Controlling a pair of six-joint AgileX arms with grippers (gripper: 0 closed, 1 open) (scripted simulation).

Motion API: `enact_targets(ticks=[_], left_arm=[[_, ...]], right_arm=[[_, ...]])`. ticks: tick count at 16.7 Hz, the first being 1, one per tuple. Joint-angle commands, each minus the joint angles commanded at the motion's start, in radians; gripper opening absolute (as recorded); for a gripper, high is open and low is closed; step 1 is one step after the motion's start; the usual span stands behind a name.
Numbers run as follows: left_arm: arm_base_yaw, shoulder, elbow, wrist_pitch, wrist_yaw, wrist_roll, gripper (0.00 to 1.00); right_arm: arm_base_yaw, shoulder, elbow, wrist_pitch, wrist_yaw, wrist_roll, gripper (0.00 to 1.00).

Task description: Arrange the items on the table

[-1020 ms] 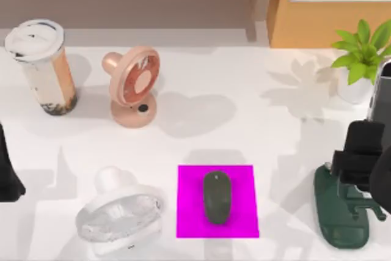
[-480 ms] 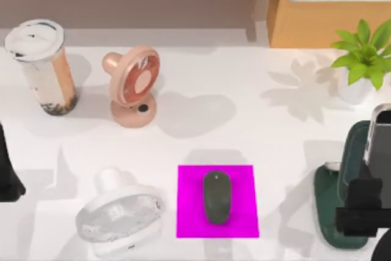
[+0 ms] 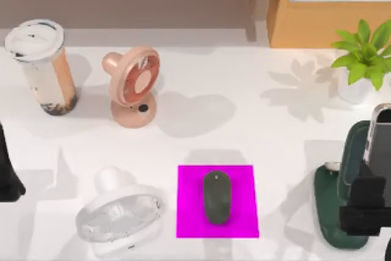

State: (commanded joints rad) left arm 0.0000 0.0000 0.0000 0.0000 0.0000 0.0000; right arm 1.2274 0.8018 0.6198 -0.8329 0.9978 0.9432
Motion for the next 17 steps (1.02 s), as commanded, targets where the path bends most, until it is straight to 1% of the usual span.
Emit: enact_targets(ticks=[8, 14, 17], left_arm=[[0.0, 0.0, 0.0, 0.0, 0.0, 0.0, 1.0], [0.0, 0.0, 0.0, 0.0, 0.0, 0.0, 1.0], [0.0, 0.0, 0.0, 0.0, 0.0, 0.0, 1.0]], right_arm=[[-0.155, -0.029, -0.058, 0.22, -0.092, -0.192, 0.0], [-0.233, 0.046, -0.11, 0.391, -0.118, -0.304, 0.0], [-0.241, 0.061, -0.115, 0.415, -0.117, -0.317, 0.0]])
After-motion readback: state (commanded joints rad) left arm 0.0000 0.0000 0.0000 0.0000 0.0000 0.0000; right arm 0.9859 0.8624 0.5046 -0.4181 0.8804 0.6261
